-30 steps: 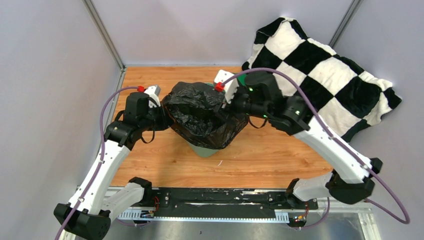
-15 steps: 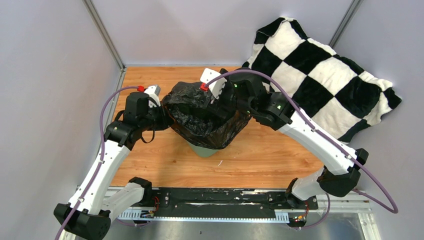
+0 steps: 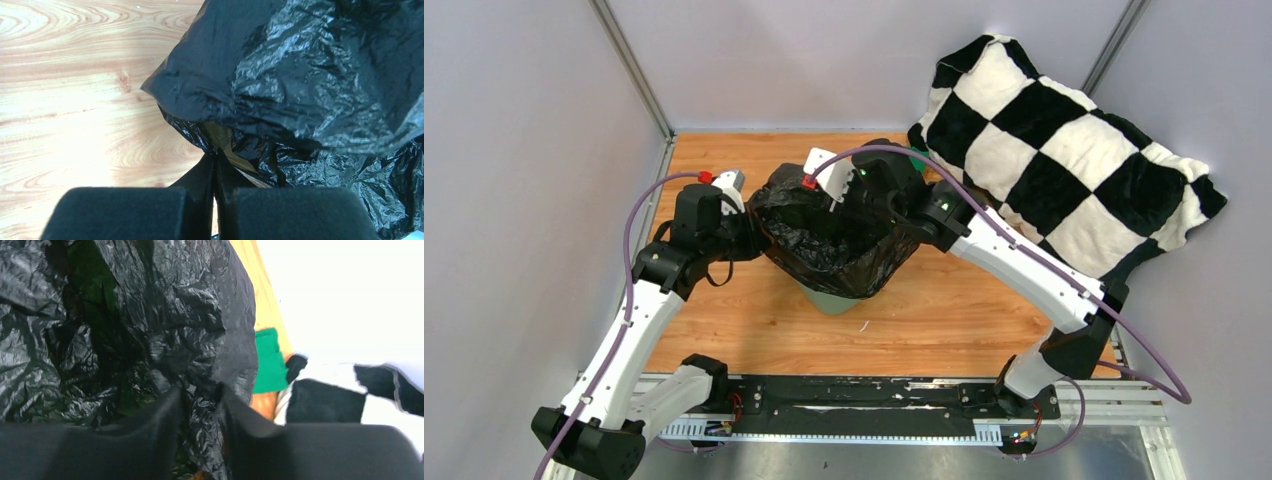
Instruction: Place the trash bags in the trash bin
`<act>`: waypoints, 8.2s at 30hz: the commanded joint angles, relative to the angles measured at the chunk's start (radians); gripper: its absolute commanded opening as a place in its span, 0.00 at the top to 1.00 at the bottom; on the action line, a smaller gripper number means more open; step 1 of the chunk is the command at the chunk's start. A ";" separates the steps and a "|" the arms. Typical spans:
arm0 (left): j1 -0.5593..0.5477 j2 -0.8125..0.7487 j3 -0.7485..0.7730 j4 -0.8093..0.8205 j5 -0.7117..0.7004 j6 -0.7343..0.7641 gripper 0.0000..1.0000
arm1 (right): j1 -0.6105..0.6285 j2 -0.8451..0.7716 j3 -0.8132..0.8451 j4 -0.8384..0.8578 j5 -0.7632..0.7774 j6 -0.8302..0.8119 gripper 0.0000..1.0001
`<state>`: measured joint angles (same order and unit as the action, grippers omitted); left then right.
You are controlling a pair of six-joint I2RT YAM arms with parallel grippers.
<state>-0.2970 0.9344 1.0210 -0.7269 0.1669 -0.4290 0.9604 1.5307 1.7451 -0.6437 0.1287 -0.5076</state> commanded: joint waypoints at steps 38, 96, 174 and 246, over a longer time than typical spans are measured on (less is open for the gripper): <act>-0.004 0.186 -0.033 0.168 -0.140 0.007 0.99 | -0.319 0.508 0.359 -0.095 -0.088 0.500 0.85; -0.004 0.096 -0.151 0.186 -0.026 -0.016 1.00 | -0.198 -0.151 -0.052 -0.295 -0.024 0.713 0.36; -0.004 0.090 -0.145 0.191 -0.023 0.001 1.00 | -0.106 -0.286 -0.259 -0.144 0.033 0.836 0.72; 0.001 0.118 -0.208 0.240 -0.140 0.000 1.00 | -0.255 -0.324 -0.780 0.249 0.018 1.006 1.00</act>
<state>-0.2970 1.0382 0.8368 -0.5282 0.0658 -0.4332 0.7338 1.1904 0.9951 -0.4515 0.1757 0.4816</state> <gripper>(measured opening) 0.001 0.001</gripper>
